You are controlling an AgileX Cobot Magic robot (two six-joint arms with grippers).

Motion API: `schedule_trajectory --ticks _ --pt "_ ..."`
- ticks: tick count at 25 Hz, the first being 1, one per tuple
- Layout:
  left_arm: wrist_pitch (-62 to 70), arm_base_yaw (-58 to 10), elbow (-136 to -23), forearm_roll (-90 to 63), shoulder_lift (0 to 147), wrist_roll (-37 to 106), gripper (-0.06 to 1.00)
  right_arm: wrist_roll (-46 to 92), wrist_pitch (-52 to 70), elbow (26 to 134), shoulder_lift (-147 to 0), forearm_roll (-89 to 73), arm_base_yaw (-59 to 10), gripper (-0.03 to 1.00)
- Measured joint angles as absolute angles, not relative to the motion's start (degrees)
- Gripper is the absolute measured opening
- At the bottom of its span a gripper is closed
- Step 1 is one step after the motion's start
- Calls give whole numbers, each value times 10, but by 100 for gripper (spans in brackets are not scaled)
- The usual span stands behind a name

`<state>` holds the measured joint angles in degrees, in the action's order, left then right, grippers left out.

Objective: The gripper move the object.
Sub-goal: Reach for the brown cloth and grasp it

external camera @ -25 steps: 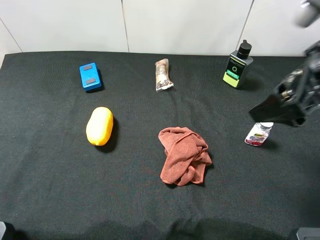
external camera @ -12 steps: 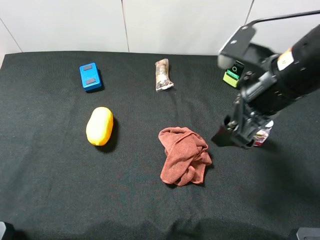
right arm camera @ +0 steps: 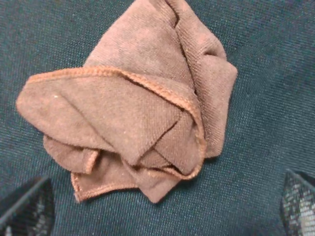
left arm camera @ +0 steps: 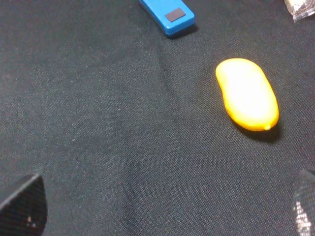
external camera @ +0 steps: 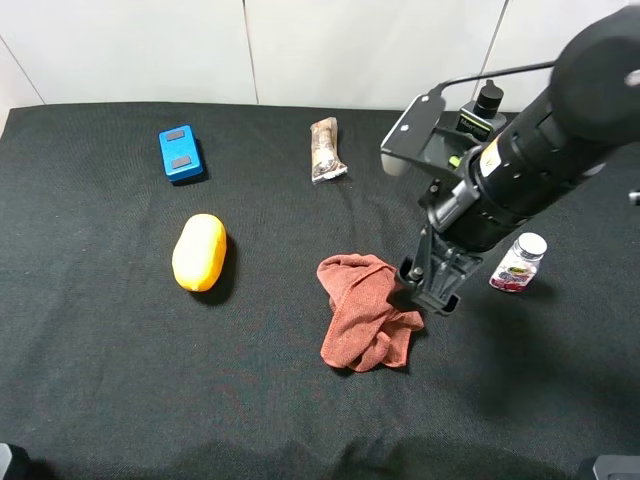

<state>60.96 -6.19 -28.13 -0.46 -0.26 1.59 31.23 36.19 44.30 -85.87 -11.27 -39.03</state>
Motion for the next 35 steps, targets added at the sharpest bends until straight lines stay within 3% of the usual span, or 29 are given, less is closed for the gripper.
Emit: schedule_trajectory --ticks 20,35 --pt "610 -62 -281 -5 -3 16 99 389 290 443 -969 -187 -390 69" --pt "610 -62 -281 -5 -3 16 99 393 211 444 -1035 -190 -437 69"
